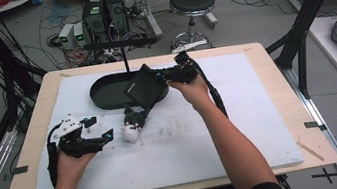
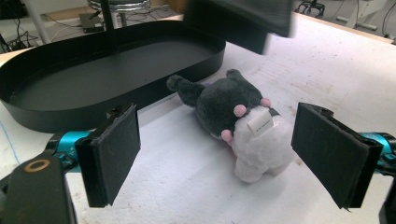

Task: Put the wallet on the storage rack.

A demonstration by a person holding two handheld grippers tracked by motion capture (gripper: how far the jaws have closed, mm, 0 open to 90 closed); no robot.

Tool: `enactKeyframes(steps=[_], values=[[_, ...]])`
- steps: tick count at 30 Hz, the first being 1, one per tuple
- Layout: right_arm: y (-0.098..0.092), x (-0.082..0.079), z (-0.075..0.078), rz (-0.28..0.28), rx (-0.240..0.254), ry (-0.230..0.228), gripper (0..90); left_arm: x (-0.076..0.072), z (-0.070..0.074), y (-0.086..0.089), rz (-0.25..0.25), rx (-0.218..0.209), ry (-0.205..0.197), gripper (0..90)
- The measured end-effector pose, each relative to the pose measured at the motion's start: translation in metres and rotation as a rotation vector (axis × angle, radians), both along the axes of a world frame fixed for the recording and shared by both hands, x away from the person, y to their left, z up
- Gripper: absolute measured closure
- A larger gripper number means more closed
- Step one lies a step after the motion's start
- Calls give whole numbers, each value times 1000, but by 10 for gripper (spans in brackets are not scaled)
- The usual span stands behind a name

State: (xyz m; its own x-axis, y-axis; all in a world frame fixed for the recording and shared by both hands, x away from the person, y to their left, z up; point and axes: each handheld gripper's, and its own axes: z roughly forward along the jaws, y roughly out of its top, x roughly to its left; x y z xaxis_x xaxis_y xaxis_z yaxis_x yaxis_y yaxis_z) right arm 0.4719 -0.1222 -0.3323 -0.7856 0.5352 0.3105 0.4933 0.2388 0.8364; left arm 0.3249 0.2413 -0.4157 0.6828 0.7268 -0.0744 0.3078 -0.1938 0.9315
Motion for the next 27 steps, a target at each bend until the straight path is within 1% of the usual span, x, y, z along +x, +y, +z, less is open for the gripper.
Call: enactKeyframes(steps=[1,3,6,9,12,13,15,19,20,21,23,24,26,27], values=[[4,5,-1,-2,-1,-8,853,0,0,0,-4,3,0,156],[9,15,-4,-21,17,-1,853,0,0,-1,-6,3,-1,156],[15,27,-12,-46,22,25,853,0,0,-2,-9,9,-2,156],[21,35,-19,-70,30,38,853,0,-1,-2,-4,12,2,156],[27,43,-25,-91,12,32,853,-1,-1,-2,-4,15,2,156],[28,45,-27,-102,20,32,852,-1,-1,-2,-2,16,0,156],[28,51,-32,-119,37,50,852,-1,-1,-2,1,11,-1,156],[28,58,-42,-155,45,64,852,0,-2,-1,0,16,3,156],[28,60,-44,-159,41,67,852,0,-2,-1,1,19,3,156],[29,61,-47,-164,24,66,852,0,-2,-1,3,20,6,156],[32,63,-51,-182,-36,48,852,0,-2,-1,3,20,5,156],[33,63,-52,-197,-52,44,852,0,-2,-1,5,19,3,156],[30,66,-55,-204,-49,48,851,0,-2,0,6,19,1,156],[30,66,-56,-211,-57,48,851,0,-2,0,5,20,2,156]])
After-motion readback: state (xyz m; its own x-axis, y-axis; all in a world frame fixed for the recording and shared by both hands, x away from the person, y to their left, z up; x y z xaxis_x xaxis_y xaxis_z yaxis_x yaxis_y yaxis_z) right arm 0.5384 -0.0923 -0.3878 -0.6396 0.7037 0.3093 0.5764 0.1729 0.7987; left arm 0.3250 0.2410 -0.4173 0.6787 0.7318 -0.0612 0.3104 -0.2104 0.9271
